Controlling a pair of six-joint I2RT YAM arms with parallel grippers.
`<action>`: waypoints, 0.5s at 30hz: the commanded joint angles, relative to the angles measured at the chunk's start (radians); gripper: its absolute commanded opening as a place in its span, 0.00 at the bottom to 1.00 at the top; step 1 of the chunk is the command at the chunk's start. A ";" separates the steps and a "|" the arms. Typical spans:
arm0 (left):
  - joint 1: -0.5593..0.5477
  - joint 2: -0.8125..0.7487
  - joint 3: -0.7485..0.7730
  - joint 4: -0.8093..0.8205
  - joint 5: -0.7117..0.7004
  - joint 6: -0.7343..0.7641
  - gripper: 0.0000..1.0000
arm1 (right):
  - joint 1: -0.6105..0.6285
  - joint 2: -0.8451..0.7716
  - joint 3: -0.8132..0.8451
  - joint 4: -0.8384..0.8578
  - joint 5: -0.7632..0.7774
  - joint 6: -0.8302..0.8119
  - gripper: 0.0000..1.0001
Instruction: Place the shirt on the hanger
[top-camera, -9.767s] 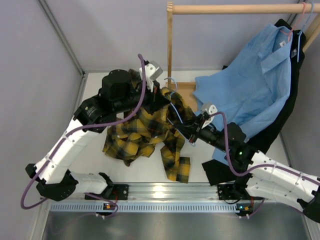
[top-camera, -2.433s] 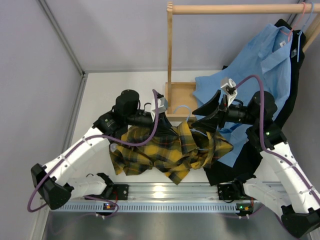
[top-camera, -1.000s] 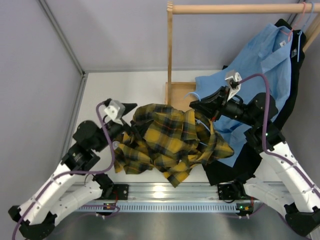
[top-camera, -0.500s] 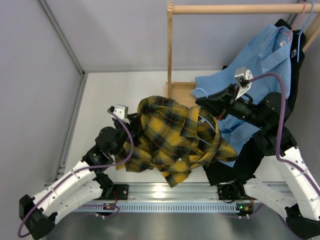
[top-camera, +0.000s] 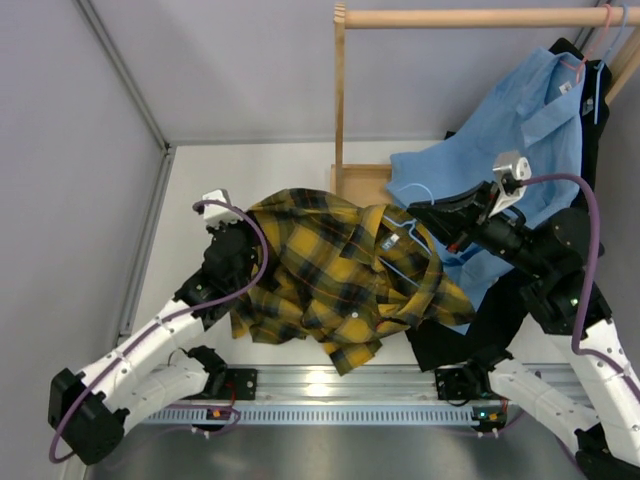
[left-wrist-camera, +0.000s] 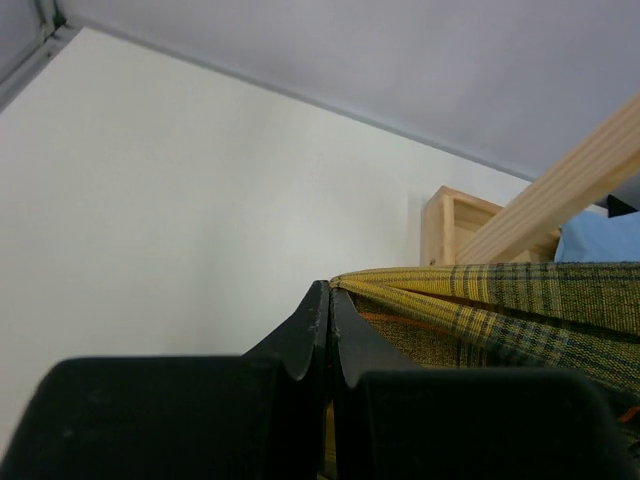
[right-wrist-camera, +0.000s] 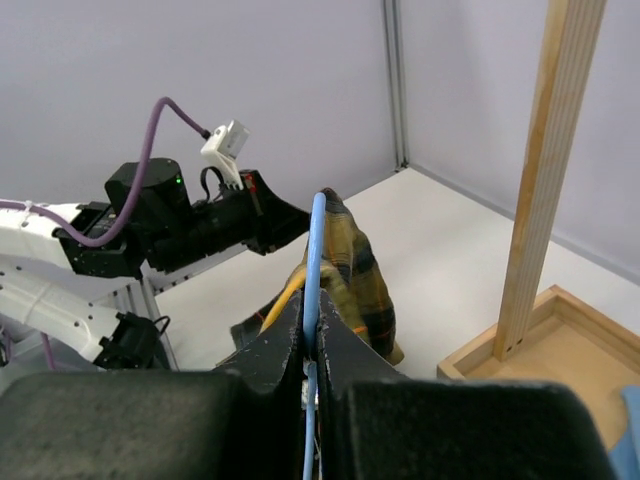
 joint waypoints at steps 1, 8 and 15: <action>0.048 0.041 0.038 -0.085 -0.041 -0.139 0.00 | -0.012 -0.042 0.016 0.021 0.074 -0.026 0.00; 0.075 0.082 0.062 -0.117 0.010 -0.188 0.00 | -0.012 -0.048 0.015 0.008 0.131 -0.040 0.00; 0.078 0.070 0.093 -0.122 0.085 -0.170 0.04 | -0.010 -0.017 0.010 0.007 0.127 -0.048 0.00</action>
